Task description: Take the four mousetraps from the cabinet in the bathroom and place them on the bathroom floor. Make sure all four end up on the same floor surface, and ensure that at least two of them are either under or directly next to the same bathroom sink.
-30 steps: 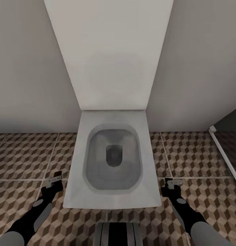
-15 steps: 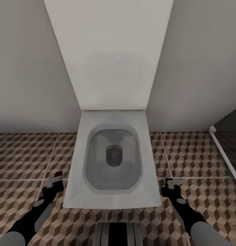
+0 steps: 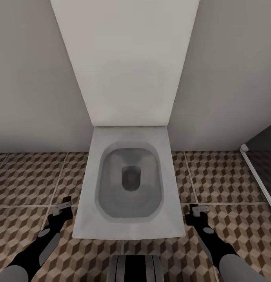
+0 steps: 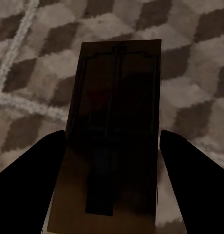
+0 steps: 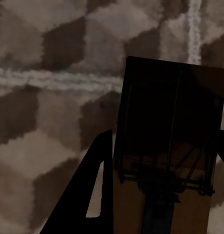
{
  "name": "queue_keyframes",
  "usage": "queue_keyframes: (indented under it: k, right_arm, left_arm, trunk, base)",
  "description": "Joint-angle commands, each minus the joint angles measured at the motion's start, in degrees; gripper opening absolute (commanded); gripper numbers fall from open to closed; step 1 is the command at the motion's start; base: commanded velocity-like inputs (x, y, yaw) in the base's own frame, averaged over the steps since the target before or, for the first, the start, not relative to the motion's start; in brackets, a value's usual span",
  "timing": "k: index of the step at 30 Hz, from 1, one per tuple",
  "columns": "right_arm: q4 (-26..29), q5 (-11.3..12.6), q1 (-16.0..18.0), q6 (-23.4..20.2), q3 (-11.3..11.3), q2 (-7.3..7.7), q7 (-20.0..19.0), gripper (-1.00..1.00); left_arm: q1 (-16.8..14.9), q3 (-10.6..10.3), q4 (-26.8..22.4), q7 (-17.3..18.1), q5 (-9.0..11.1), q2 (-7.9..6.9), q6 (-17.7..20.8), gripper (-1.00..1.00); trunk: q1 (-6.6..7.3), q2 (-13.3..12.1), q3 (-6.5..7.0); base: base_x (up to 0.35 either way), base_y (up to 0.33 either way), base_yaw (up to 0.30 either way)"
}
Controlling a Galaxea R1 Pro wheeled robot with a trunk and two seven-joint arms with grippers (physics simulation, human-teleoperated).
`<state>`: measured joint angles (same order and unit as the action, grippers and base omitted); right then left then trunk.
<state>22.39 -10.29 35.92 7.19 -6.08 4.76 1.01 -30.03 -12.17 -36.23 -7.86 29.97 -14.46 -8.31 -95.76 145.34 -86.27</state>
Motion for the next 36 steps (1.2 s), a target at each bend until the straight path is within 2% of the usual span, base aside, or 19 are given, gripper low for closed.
queue_keyframes:
  k: [1,9,24,29,36]
  right_arm:
    - [0.1,-0.5,0.0,0.2,-0.4,0.08,-0.1,-1.0]
    - [2.1,-0.5,0.0,0.2,-0.4,0.33,0.0,-1.0]
    - [5.7,-0.4,0.0,0.2,-0.5,0.34,0.6,-1.0]
    - [8.8,-0.2,0.0,0.2,-0.9,0.36,0.8,-1.0]
    - [9.6,0.1,0.0,0.1,-0.7,0.32,0.8,-1.0]
  left_arm:
    - [0.0,-0.5,0.0,-0.5,0.4,-0.17,-0.3,-1.0]
    - [0.0,-0.5,0.0,-0.5,0.4,-0.06,-0.3,-1.0]
    - [0.0,-0.4,0.0,-0.5,0.5,-0.21,-0.3,-1.0]
    - [0.0,-0.4,0.0,-0.5,0.5,-0.15,-0.3,-1.0]
    - [0.0,-0.4,0.0,-0.5,0.5,-0.29,-0.4,-1.0]
  trunk:
    - [0.01,0.0,-0.03]
    - [-0.2,0.1,-1.8]
    - [-0.2,0.1,-1.8]
    - [-0.2,0.1,-1.8]
    - [-0.2,0.1,-1.8]
  base:
    - [0.0,0.0,0.0]
    - [0.0,0.0,0.0]
    - [0.0,0.0,0.0]
    - [0.0,0.0,0.0]
    - [0.0,0.0,0.0]
